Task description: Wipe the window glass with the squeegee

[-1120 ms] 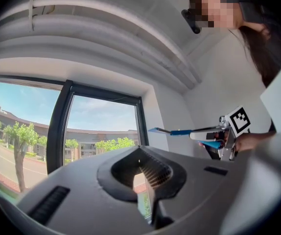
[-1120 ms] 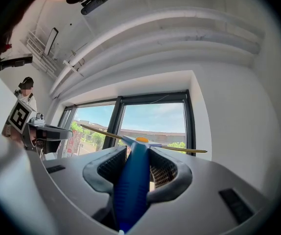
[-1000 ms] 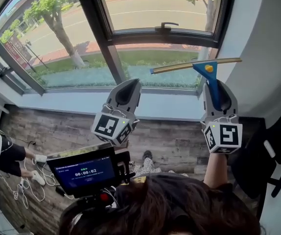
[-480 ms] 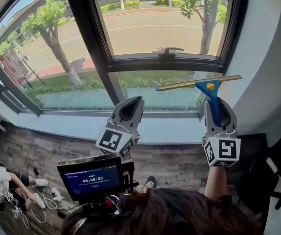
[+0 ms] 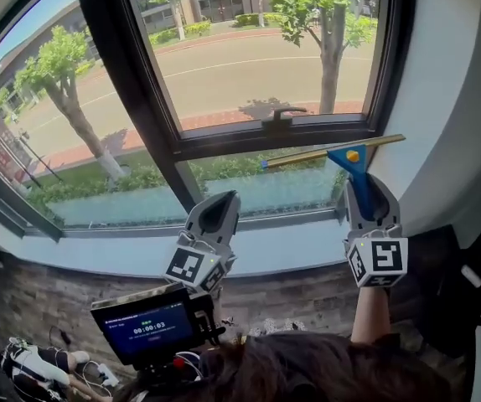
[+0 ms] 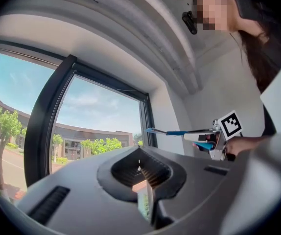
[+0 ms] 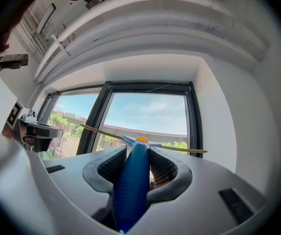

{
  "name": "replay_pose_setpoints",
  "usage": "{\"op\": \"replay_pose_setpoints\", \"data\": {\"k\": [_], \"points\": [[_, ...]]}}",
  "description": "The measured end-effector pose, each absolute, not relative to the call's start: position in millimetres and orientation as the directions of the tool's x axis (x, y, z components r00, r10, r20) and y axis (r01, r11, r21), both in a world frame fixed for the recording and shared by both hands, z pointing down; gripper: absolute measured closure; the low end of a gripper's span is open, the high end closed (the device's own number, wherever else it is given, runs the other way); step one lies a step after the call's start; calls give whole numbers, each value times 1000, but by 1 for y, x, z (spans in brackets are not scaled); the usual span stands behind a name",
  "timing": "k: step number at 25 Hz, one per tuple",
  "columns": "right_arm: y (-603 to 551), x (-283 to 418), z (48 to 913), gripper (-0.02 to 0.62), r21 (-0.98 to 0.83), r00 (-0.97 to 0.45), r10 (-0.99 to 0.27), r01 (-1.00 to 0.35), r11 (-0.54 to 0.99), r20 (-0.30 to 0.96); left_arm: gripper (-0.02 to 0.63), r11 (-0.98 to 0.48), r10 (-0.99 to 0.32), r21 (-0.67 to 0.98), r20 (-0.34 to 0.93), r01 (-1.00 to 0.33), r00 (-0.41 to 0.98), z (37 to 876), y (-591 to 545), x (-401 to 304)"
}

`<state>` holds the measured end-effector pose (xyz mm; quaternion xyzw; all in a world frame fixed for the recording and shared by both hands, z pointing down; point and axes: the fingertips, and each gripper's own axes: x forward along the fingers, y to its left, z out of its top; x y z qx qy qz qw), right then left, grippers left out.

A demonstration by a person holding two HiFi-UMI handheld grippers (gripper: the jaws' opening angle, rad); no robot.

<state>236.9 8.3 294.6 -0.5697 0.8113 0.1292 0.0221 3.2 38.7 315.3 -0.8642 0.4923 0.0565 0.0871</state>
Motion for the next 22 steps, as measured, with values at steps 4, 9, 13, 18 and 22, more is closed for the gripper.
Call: {"op": "replay_pose_setpoints", "data": {"k": [4, 9, 13, 18, 22], "points": [[2, 232, 292, 455, 182, -336, -924, -935, 305, -180, 604, -504, -844, -78, -167, -860, 510, 314, 32, -6], [-17, 233, 289, 454, 179, -323, -928, -940, 292, -184, 604, -499, -849, -62, -166, -864, 502, 329, 8, -17], [-46, 233, 294, 454, 180, -335, -923, -936, 303, -188, 604, -481, -858, -61, -169, -874, 484, 318, -17, -11], [-82, 236, 289, 455, 181, -349, -916, -932, 315, -200, 604, -469, -863, -68, -177, -880, 474, 322, -52, -10], [-118, 246, 281, 455, 193, -357, -909, -928, 319, -215, 604, -468, -858, -90, -192, -879, 477, 322, -91, 0]]}}
